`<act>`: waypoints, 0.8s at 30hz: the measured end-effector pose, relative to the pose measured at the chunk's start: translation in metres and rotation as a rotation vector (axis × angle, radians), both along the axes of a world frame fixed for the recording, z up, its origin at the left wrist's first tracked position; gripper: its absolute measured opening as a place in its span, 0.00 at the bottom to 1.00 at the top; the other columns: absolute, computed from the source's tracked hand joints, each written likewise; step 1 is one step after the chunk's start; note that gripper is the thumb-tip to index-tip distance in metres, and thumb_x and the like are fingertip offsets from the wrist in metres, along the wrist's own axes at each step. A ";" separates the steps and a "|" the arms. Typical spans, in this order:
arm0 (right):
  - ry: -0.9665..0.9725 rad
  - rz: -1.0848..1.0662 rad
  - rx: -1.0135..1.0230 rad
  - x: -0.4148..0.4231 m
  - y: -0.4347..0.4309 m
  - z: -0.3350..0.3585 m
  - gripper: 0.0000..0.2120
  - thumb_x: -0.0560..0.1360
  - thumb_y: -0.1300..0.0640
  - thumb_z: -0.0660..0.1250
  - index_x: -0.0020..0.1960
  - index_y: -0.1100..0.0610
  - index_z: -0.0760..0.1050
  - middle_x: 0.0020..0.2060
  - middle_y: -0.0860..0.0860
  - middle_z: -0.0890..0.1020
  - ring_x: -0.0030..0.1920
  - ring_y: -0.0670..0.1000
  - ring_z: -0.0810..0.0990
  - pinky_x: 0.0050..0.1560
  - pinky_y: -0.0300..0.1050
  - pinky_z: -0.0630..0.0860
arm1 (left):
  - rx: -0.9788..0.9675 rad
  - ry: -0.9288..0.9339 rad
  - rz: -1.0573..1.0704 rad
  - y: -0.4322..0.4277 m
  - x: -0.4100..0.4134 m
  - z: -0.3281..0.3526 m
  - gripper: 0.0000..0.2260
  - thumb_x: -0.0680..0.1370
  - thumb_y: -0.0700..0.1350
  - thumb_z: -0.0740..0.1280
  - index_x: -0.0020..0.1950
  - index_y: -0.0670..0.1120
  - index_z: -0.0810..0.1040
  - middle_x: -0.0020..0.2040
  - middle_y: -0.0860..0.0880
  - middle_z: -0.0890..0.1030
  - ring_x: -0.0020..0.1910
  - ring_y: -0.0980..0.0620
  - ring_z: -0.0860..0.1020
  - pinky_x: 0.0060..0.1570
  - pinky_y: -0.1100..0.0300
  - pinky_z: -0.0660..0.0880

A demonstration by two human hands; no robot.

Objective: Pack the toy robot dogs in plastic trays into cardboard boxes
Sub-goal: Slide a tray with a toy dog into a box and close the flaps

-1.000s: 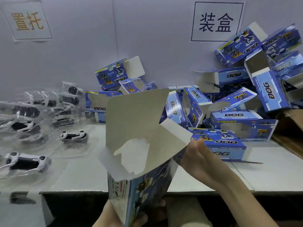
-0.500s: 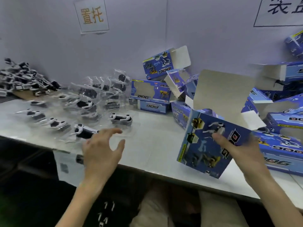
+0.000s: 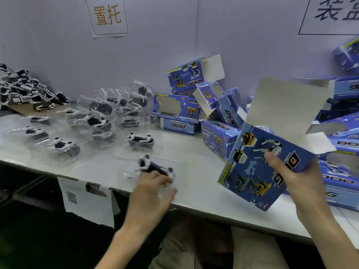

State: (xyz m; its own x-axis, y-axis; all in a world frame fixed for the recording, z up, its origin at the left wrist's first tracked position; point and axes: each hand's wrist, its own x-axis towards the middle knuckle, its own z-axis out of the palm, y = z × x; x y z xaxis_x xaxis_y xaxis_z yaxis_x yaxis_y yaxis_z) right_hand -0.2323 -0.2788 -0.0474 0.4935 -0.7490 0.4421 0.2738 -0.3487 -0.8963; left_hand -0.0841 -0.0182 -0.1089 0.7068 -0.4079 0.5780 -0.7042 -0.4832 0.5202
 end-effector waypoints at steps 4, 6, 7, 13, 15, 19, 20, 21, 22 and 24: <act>-0.063 -0.149 -0.069 -0.019 -0.006 0.022 0.38 0.56 0.36 0.77 0.60 0.55 0.74 0.47 0.44 0.85 0.46 0.42 0.85 0.44 0.44 0.79 | -0.042 0.071 -0.239 -0.068 -0.045 -0.001 0.08 0.73 0.51 0.75 0.50 0.54 0.83 0.46 0.62 0.76 0.51 0.60 0.73 0.52 0.68 0.69; -0.089 -0.216 -0.125 -0.030 -0.010 0.033 0.38 0.57 0.35 0.77 0.59 0.54 0.74 0.47 0.42 0.85 0.47 0.42 0.85 0.42 0.41 0.79 | -0.074 0.133 -0.361 -0.098 -0.065 0.000 0.07 0.74 0.49 0.74 0.51 0.53 0.82 0.48 0.61 0.76 0.52 0.61 0.74 0.52 0.63 0.73; -0.108 -0.242 -0.148 -0.036 -0.012 0.038 0.37 0.58 0.34 0.77 0.59 0.53 0.74 0.46 0.39 0.85 0.47 0.40 0.84 0.41 0.38 0.79 | -0.082 0.179 -0.436 -0.110 -0.074 0.002 0.06 0.75 0.47 0.73 0.51 0.53 0.83 0.50 0.60 0.77 0.53 0.61 0.75 0.52 0.61 0.74; -0.279 -0.287 -0.157 -0.064 -0.025 0.062 0.43 0.61 0.33 0.77 0.67 0.58 0.74 0.51 0.38 0.85 0.52 0.42 0.84 0.46 0.32 0.79 | -0.110 0.037 -0.550 -0.130 -0.085 0.027 0.08 0.77 0.43 0.68 0.51 0.53 0.84 0.55 0.60 0.81 0.54 0.62 0.79 0.53 0.61 0.76; -0.329 -0.280 -0.117 -0.072 -0.030 0.065 0.45 0.60 0.32 0.77 0.67 0.59 0.74 0.51 0.39 0.85 0.53 0.44 0.84 0.47 0.34 0.80 | -0.130 -0.123 -0.428 -0.134 -0.067 0.048 0.11 0.78 0.41 0.68 0.57 0.52 0.84 0.60 0.58 0.82 0.58 0.59 0.79 0.58 0.59 0.76; -0.361 -0.265 -0.068 -0.080 -0.035 0.062 0.41 0.62 0.37 0.78 0.66 0.59 0.73 0.52 0.41 0.85 0.54 0.45 0.84 0.48 0.36 0.81 | -0.065 -0.318 -0.417 -0.158 -0.041 0.082 0.17 0.81 0.44 0.64 0.70 0.46 0.76 0.71 0.51 0.75 0.68 0.53 0.74 0.64 0.56 0.71; -0.355 -0.259 -0.053 -0.080 -0.036 0.061 0.38 0.62 0.38 0.79 0.64 0.57 0.74 0.52 0.42 0.85 0.54 0.45 0.84 0.48 0.37 0.81 | 0.027 -0.357 -0.452 -0.165 -0.039 0.080 0.19 0.82 0.46 0.62 0.73 0.46 0.72 0.74 0.51 0.72 0.71 0.53 0.71 0.66 0.55 0.67; -0.347 -0.253 -0.044 -0.080 -0.036 0.059 0.35 0.61 0.39 0.79 0.63 0.54 0.74 0.52 0.42 0.85 0.54 0.45 0.84 0.47 0.37 0.81 | 0.153 -0.367 -0.487 -0.171 -0.039 0.071 0.21 0.83 0.49 0.59 0.76 0.47 0.68 0.76 0.51 0.68 0.74 0.54 0.67 0.69 0.55 0.63; -0.336 -0.244 -0.039 -0.080 -0.037 0.057 0.33 0.61 0.40 0.79 0.62 0.52 0.75 0.52 0.42 0.85 0.53 0.45 0.84 0.47 0.37 0.81 | 0.313 -0.341 -0.508 -0.175 -0.039 0.058 0.22 0.84 0.52 0.56 0.78 0.48 0.64 0.78 0.51 0.64 0.75 0.55 0.64 0.72 0.54 0.58; -0.324 -0.221 -0.033 -0.079 -0.037 0.053 0.33 0.63 0.42 0.79 0.63 0.53 0.75 0.53 0.42 0.85 0.54 0.45 0.84 0.47 0.37 0.81 | 0.600 -0.269 -0.507 -0.178 -0.037 0.029 0.22 0.85 0.54 0.50 0.78 0.49 0.62 0.80 0.51 0.60 0.76 0.55 0.62 0.74 0.50 0.52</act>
State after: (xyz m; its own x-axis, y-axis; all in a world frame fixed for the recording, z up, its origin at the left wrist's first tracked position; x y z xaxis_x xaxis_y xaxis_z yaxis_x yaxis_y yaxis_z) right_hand -0.3111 -0.3159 0.0058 0.1525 -0.8044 0.5742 0.4557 -0.4583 -0.7631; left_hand -0.1213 -0.1961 -0.0800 0.2236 -0.9325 0.2835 -0.9747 -0.2161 0.0580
